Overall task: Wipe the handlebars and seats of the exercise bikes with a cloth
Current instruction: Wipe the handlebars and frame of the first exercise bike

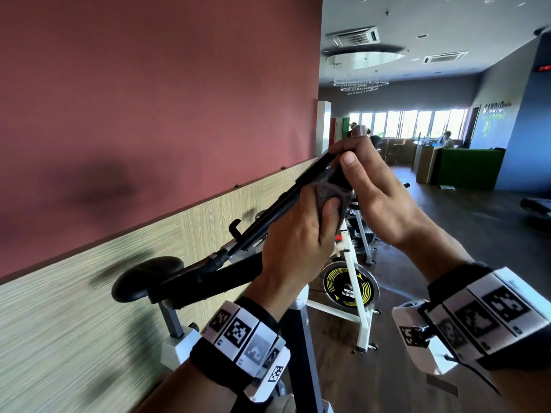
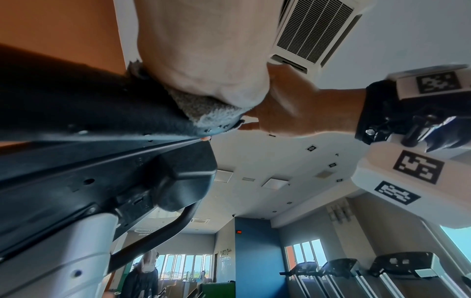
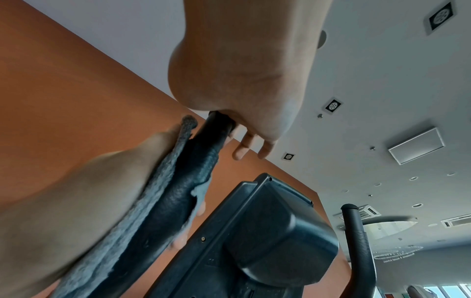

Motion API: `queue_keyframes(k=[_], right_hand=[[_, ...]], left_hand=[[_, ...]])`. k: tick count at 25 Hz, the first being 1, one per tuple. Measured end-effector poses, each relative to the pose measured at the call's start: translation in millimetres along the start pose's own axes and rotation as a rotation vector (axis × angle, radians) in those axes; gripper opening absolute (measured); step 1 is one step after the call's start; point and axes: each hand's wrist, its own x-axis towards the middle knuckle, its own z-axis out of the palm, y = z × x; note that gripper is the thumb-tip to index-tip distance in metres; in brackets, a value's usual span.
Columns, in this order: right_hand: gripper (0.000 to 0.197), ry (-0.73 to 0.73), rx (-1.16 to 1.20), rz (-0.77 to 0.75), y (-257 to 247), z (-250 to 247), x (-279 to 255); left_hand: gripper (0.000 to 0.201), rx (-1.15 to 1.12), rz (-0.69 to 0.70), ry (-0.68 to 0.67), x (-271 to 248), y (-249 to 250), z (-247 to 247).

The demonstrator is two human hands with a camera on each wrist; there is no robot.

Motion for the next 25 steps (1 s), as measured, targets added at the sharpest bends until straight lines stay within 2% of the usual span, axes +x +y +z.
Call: queue_keyframes(k=[5, 7, 11, 16, 20, 23, 25], right_hand=[[0.032, 0.008, 0.001, 0.009, -1, 4, -1], [0.032, 0.030, 0.013, 0.006, 0, 7, -1], [0.034, 0.013, 0.004, -0.007, -1, 4, 0], [0.032, 0.010, -0.019, -0.009, -1, 3, 0], [0.031, 0.004, -0.010, -0.007, -1, 3, 1], [0.031, 0.000, -0.004, 0.006, -1, 3, 0], [0.031, 0.003, -0.007, 0.012, -2, 3, 0]], left_hand=[[0.053, 0.131, 0.008, -0.040, -27, -17, -16], [0.050, 0.087, -0.037, -0.044, -19, -10, -15], [0.035, -0.082, -0.116, 0.054, 18, 20, 5], [0.046, -0.096, -0.078, 0.022, 15, 12, 6], [0.049, 0.023, -0.020, 0.012, -2, -1, -4], [0.046, 0.035, -0.057, -0.033, -9, -2, -7], [0.042, -0.013, -0.084, -0.007, -4, 0, -5]])
